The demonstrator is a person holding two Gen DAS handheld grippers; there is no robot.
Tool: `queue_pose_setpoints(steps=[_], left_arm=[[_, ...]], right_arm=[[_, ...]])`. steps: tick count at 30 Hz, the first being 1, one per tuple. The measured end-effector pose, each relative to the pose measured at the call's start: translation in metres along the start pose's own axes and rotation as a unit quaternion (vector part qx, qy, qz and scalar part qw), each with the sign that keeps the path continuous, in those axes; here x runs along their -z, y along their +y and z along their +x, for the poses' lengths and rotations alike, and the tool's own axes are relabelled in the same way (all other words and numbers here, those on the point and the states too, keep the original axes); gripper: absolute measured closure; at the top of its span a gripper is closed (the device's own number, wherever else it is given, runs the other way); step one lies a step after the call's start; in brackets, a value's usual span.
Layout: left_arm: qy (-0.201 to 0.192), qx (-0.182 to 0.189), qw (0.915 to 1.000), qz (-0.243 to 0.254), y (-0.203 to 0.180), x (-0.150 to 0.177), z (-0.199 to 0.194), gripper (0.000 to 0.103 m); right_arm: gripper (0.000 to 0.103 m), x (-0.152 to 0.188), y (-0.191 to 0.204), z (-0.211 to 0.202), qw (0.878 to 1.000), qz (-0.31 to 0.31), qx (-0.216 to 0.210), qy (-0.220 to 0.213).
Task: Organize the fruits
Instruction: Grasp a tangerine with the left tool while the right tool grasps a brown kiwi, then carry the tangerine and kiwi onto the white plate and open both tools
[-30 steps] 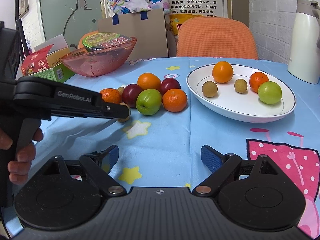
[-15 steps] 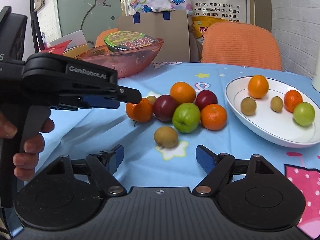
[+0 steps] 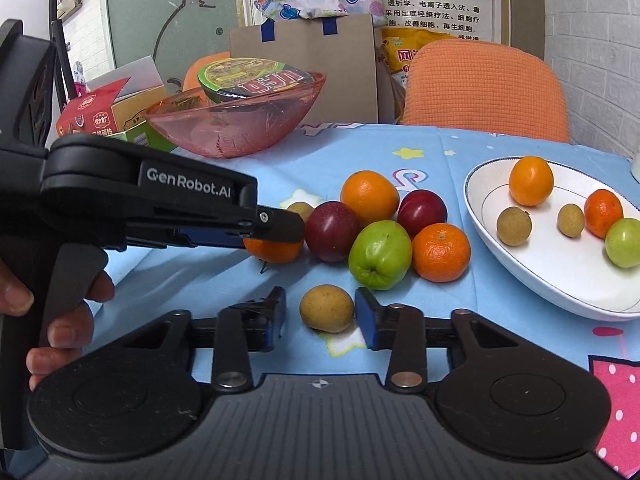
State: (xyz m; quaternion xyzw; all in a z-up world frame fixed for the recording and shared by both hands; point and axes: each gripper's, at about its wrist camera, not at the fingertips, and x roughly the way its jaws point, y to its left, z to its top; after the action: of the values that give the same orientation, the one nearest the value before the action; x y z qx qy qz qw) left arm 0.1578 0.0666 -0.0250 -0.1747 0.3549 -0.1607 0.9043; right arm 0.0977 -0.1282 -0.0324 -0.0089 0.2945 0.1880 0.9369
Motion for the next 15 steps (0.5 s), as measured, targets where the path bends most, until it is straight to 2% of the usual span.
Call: queue_pose_setpoints(steps=[1,15], left_arm=[[0.003,-0.001,1.0000,0.003,-0.001,0.001,0.001,0.020],[0.000,-0.019,0.9997,0.014,-0.008,0.004,-0.004,0.020]], right_arm=[[0.053,0.001,-0.001,-0.001,1.000,0.001,0.002,0.000],[0.053,0.020,-0.013,-0.032,0.999,0.036,-0.006,-0.006]])
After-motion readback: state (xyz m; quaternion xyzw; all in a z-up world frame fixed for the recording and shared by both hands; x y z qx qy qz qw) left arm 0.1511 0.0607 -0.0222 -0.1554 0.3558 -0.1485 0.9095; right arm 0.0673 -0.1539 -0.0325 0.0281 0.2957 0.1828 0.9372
